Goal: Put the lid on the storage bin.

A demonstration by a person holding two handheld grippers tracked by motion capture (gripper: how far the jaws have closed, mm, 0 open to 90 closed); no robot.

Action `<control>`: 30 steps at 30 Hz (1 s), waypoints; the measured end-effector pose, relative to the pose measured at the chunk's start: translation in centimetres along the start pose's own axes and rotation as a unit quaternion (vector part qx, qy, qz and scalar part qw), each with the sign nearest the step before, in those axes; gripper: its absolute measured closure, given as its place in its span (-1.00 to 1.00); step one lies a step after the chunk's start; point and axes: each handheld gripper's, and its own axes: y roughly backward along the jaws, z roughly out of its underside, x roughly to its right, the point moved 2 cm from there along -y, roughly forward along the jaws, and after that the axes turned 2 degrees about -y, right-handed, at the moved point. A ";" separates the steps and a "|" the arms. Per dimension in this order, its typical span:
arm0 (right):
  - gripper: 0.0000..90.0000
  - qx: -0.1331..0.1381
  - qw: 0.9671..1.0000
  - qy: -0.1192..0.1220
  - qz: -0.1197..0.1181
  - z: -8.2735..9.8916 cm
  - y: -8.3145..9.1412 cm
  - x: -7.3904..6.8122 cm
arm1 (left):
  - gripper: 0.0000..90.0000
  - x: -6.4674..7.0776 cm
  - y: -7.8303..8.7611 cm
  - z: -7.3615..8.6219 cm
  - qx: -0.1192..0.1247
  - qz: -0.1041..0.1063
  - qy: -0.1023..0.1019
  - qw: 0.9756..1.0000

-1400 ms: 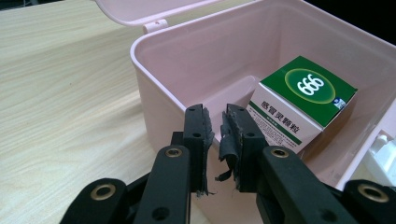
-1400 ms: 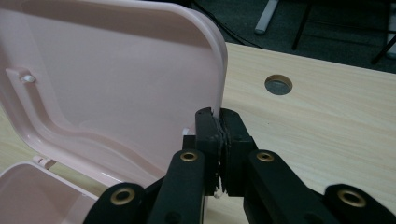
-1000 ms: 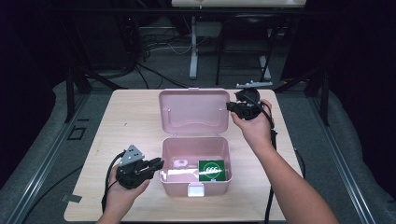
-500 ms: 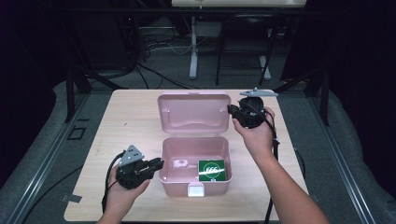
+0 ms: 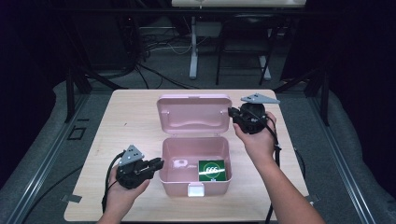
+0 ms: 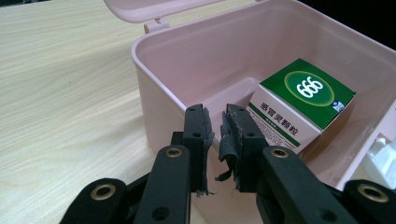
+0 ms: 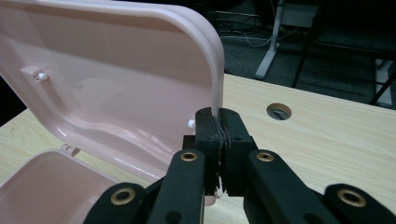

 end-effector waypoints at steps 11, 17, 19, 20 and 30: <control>0.95 0.011 1.000 0.009 -0.001 0.6 0.8 -0.4 | 0.75 -0.1 0.0 0.0 -0.001 0.002 0.000 1.000; 0.94 0.018 1.000 0.009 -0.001 1.1 1.3 -0.6 | 0.75 0.0 0.0 0.0 0.000 0.001 0.000 1.000; 0.93 0.027 1.000 0.007 -0.002 1.4 1.4 -0.6 | 0.75 -0.1 0.0 0.0 0.001 0.001 -0.002 1.000; 0.93 0.030 1.000 0.003 -0.007 1.5 1.5 -0.5 | 0.75 0.0 0.0 0.0 0.001 0.001 -0.002 1.000; 0.92 0.051 0.999 0.002 -0.007 3.0 2.7 -1.1 | 0.75 -0.1 0.0 0.0 -0.001 0.002 0.000 1.000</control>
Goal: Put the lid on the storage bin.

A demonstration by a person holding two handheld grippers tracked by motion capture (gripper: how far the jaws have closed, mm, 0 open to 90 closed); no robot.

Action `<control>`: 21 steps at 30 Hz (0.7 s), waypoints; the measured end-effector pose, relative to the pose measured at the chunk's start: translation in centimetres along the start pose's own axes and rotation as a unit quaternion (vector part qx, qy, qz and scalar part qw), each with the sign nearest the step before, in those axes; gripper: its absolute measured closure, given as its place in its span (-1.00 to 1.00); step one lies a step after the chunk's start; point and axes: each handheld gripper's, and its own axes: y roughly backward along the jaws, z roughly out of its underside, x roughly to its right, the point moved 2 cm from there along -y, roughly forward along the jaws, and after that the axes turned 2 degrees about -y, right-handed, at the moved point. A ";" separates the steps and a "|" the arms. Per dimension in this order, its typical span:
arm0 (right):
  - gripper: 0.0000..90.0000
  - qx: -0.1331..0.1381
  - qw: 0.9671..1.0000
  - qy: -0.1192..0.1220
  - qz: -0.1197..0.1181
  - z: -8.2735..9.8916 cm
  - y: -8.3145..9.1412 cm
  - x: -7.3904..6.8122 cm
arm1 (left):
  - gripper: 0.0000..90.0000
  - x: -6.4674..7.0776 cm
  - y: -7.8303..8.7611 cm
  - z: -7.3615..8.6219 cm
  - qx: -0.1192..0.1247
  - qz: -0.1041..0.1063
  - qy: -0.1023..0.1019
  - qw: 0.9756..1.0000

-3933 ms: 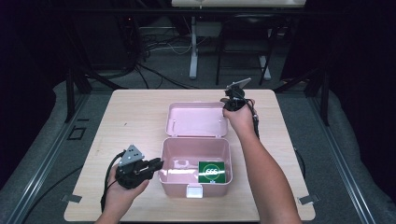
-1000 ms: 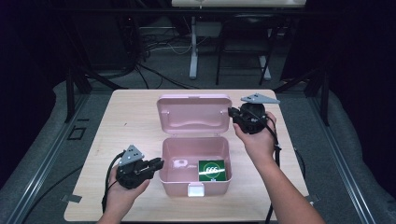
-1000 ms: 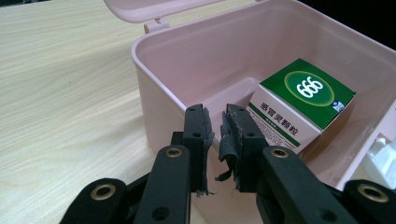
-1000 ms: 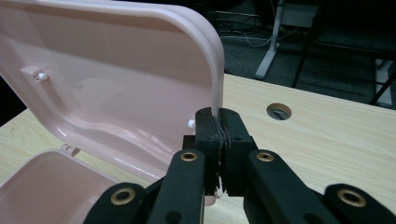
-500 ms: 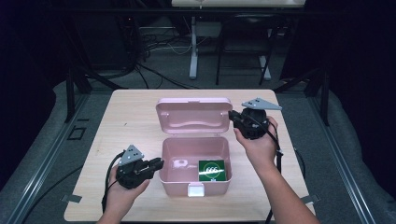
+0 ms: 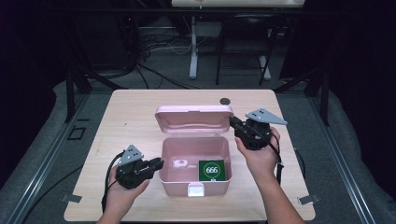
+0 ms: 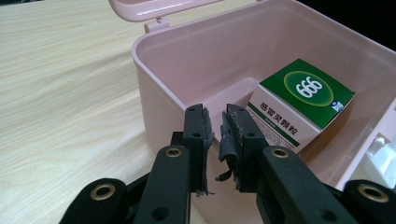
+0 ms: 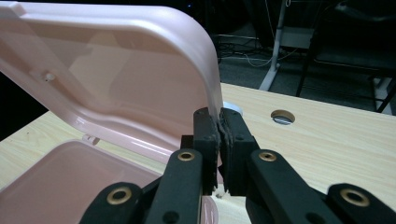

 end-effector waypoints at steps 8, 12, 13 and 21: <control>0.91 0.009 1.000 0.005 -0.001 0.9 0.8 -0.2 | 0.75 0.0 0.0 0.0 -0.001 0.001 0.001 1.000; 0.91 0.012 1.000 0.002 -0.005 1.0 0.9 -0.2 | 0.78 -0.1 0.0 -0.2 0.002 -0.004 -0.001 1.000; 0.91 0.012 1.000 0.002 -0.006 1.0 0.9 -0.2 | 0.78 -0.1 0.0 -0.2 0.001 -0.005 0.000 1.000; 0.91 0.014 1.000 -0.001 -0.013 1.2 1.0 0.0 | 0.71 -0.5 0.5 -1.3 0.011 -0.014 -0.003 1.000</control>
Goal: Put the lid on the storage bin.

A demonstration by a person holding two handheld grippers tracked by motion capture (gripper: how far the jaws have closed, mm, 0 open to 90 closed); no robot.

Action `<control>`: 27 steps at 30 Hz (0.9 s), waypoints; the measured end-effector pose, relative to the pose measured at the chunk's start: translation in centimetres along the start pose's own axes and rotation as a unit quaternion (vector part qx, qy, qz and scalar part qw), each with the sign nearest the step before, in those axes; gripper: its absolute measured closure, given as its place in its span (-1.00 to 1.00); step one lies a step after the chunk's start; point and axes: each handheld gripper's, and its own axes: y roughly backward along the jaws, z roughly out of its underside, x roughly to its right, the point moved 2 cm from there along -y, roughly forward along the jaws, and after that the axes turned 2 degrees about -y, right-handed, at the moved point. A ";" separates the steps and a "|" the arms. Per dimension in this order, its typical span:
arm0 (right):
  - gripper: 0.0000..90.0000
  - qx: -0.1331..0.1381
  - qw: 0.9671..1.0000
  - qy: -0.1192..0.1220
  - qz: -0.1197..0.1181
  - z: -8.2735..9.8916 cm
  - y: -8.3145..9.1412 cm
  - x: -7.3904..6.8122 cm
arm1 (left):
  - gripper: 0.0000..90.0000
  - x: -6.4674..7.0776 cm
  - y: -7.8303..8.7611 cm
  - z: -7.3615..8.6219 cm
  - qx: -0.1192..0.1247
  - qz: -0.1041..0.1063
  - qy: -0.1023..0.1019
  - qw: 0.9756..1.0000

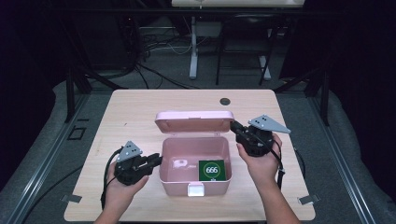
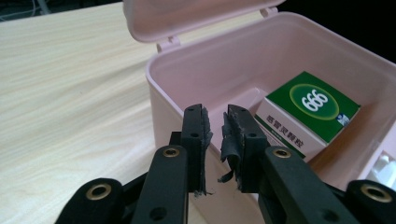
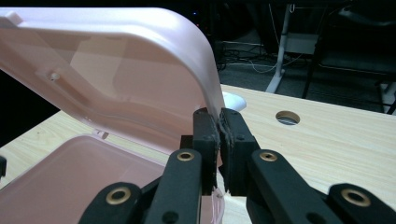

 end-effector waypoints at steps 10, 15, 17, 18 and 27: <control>0.90 0.006 1.000 -0.009 -0.007 0.2 0.1 0.1 | 0.66 -1.2 1.1 -3.5 0.041 -0.025 -0.002 0.999; 0.91 0.005 1.000 -0.010 -0.008 0.3 0.1 0.1 | 0.58 -1.6 0.8 -4.6 0.049 -0.046 -0.010 0.998; 0.91 0.005 1.000 -0.011 -0.009 0.3 0.1 0.1 | 0.55 -1.8 0.9 -5.1 0.057 -0.054 -0.013 0.997; 0.91 0.005 1.000 -0.010 -0.009 0.3 0.1 0.1 | 0.53 -1.8 0.9 -5.4 0.061 -0.057 -0.013 0.996; 0.91 0.008 1.000 -0.012 -0.011 0.4 0.2 0.2 | 0.45 -1.8 1.0 -7.4 0.085 -0.057 -0.013 0.995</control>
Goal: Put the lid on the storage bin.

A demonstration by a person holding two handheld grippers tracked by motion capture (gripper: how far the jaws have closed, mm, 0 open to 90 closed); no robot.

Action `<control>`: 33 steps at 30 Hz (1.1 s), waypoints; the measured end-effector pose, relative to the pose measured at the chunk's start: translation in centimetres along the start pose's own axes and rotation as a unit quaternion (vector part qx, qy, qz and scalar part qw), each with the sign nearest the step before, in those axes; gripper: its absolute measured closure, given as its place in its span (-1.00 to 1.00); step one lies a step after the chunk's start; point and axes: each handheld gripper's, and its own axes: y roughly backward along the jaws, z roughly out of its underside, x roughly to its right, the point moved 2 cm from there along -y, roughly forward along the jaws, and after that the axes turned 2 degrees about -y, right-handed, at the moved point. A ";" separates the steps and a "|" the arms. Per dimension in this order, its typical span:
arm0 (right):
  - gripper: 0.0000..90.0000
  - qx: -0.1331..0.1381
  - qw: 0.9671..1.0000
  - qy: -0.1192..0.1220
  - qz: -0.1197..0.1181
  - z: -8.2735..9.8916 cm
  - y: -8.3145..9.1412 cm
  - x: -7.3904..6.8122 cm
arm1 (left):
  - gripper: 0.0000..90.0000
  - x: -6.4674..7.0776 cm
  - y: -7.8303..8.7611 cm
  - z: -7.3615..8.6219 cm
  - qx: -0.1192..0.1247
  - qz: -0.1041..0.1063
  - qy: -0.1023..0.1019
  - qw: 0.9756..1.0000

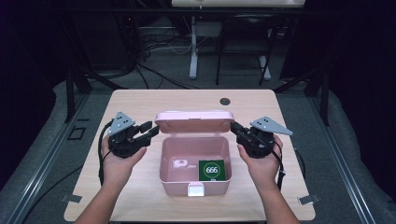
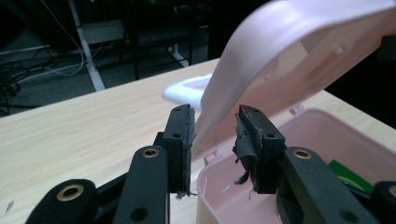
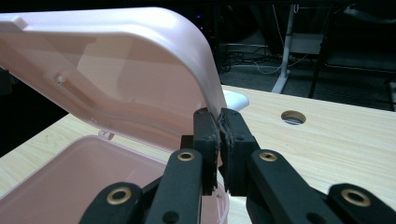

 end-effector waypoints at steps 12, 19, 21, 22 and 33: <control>0.91 0.003 1.000 -0.009 -0.009 0.0 0.0 0.2 | 0.62 0.6 -0.8 -1.2 0.015 -0.004 -0.002 1.000; 0.91 0.001 1.000 -0.012 -0.016 0.1 0.1 0.4 | 0.72 0.8 -1.0 -1.4 0.012 -0.017 -0.011 1.000; 0.91 -0.002 1.000 -0.012 -0.017 0.1 0.2 0.4 | 0.72 0.7 -1.0 -1.5 0.009 -0.018 -0.011 1.000; 0.92 -0.002 1.000 -0.012 -0.017 0.2 0.3 0.4 | 0.73 0.7 -1.1 -1.5 0.011 -0.018 -0.010 1.000; 0.92 0.008 1.000 -0.021 -0.016 -0.1 1.3 1.0 | 0.75 0.6 -1.1 -1.5 0.010 -0.017 -0.003 1.000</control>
